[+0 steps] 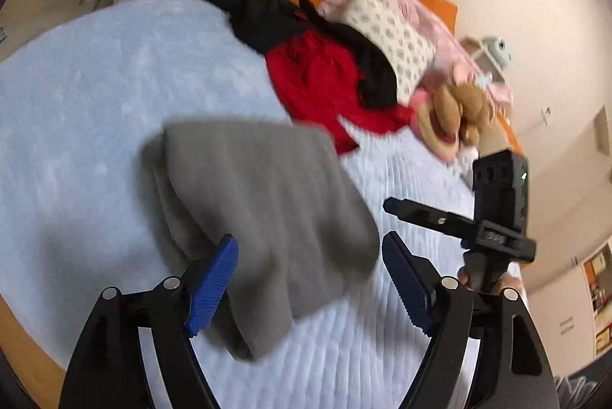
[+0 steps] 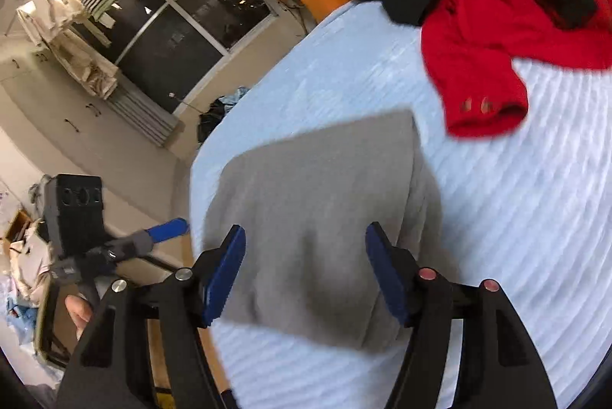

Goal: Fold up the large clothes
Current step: 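Lower the bundle onto the bed with both grippers, then open both grippers and pull them back from the bundle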

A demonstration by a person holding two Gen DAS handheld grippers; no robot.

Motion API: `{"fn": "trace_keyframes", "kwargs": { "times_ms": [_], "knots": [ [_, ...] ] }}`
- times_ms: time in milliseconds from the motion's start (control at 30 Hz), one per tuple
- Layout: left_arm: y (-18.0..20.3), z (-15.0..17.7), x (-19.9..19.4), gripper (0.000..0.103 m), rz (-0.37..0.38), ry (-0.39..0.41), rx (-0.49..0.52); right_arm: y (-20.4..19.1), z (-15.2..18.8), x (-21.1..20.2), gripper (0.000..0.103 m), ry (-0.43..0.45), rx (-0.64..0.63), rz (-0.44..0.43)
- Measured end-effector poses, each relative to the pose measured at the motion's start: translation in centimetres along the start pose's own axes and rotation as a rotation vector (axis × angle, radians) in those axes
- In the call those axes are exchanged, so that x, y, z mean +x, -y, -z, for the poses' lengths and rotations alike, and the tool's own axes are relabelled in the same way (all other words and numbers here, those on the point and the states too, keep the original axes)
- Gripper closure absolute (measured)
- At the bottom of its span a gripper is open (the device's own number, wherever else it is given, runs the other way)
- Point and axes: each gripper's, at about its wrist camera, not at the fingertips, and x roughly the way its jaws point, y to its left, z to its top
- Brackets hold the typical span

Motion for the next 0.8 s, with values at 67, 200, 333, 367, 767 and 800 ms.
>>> {"fn": "trace_keyframes", "kwargs": {
  "times_ms": [67, 200, 333, 367, 767, 800],
  "knots": [
    [-0.2, 2.0, 1.9, 0.024, -0.049, -0.042, 0.009, 0.2, 0.7, 1.1, 0.041, -0.025, -0.013, 0.060],
    [-3.4, 4.3, 5.7, 0.025, -0.198, -0.129, -0.039, 2.5, 1.5, 2.6, 0.055, -0.045, 0.040, 0.137],
    [-6.5, 5.3, 6.9, 0.019, -0.170, -0.134, -0.139, 2.6, 1.7, 3.8, 0.062, -0.054, 0.018, 0.181],
    [-6.3, 5.3, 6.8, 0.019, -0.176, -0.124, -0.132, 2.1, 1.7, 3.8, 0.062, -0.054, -0.009, 0.201],
    [3.8, 5.7, 0.7, 0.011, -0.454, 0.096, 0.103, -4.3, 6.0, -3.3, 0.022, 0.150, -0.237, 0.416],
    [4.6, 5.9, 0.2, 0.009, -0.472, 0.120, 0.106, -4.1, 6.3, -3.7, 0.022, 0.155, -0.247, 0.425]
  ]
}}
